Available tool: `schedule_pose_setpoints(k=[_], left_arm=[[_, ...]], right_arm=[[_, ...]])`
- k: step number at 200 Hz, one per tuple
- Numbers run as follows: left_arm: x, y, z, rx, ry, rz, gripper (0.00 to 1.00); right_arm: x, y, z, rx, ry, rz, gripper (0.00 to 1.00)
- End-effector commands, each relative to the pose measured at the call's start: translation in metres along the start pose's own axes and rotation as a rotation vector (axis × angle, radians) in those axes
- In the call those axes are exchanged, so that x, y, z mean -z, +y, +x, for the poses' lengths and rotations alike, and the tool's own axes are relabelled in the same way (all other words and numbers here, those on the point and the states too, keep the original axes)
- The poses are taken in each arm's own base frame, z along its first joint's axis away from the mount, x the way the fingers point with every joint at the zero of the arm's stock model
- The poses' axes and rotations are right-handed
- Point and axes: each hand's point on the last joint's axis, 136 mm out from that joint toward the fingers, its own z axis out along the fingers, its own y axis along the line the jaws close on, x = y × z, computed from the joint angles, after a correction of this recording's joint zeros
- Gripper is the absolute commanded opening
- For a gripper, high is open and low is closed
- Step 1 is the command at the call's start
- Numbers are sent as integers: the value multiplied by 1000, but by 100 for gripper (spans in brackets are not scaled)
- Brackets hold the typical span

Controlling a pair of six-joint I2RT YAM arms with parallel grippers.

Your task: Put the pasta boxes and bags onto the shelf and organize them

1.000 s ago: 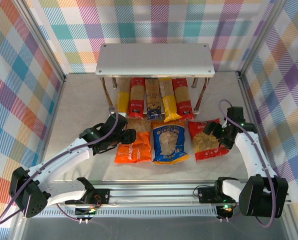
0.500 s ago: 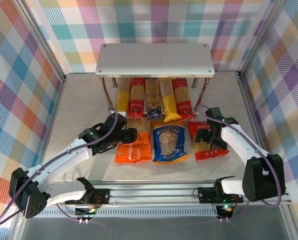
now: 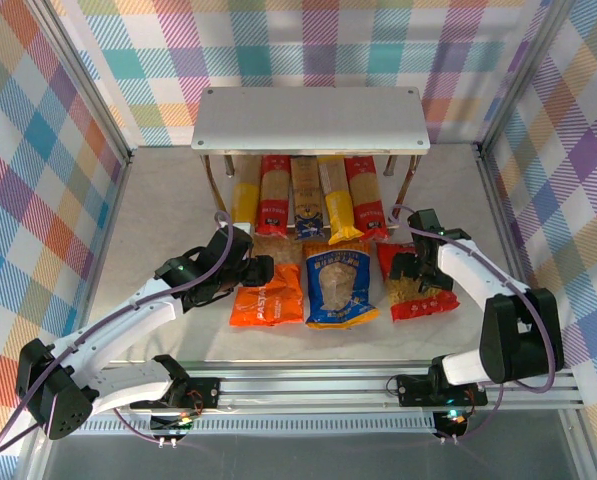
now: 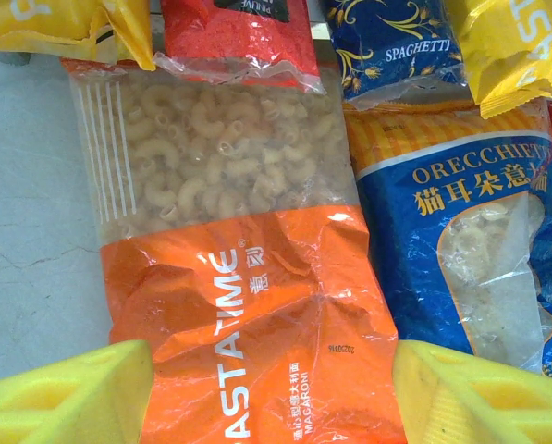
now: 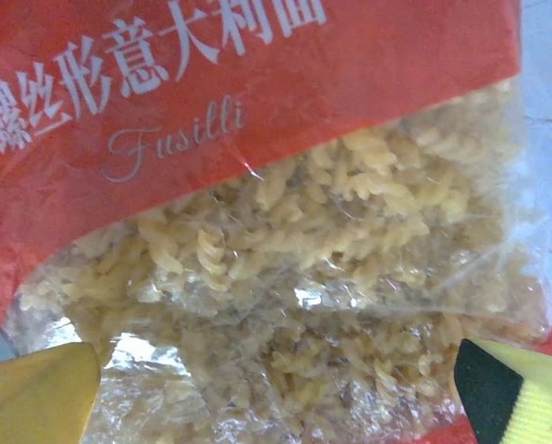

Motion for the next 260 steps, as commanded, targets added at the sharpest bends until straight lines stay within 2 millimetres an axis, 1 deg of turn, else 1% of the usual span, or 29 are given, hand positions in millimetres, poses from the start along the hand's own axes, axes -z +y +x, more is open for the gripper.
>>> schedule_pose_setpoints(k=[1, 45, 78, 97, 118, 133, 169, 205, 222, 246, 260], left_arm=[[7, 7, -7, -4, -28, -18, 69], [6, 5, -9, -6, -28, -16, 69], [7, 8, -7, -6, -27, -24, 69], [7, 8, -8, -4, -31, -23, 69], [7, 7, -8, -4, -31, -21, 69], [7, 6, -9, -4, -31, -17, 69], [6, 6, -8, -3, -28, -17, 68], [9, 7, -8, -1, -31, -18, 68], [9, 8, -8, 0, -33, -20, 68], [10, 8, -8, 0, -36, -19, 68], [9, 8, -8, 0, -33, -19, 68]], right_arm=[[-2, 9, -10, 31, -7, -20, 99], [-15, 15, -9, 32, 65, -21, 99], [-25, 20, 4, 25, 150, -37, 100], [-29, 20, 13, 24, 189, -38, 96], [-31, 18, 21, 25, 219, -33, 87], [-32, 19, 26, 28, 239, -39, 78], [-34, 22, 32, 33, 270, -61, 60], [-34, 24, 35, 27, 283, -73, 37], [-30, 22, 35, 26, 275, -71, 25], [-19, 20, 31, 21, 243, -67, 0], [-10, 17, 27, 16, 215, -64, 0]])
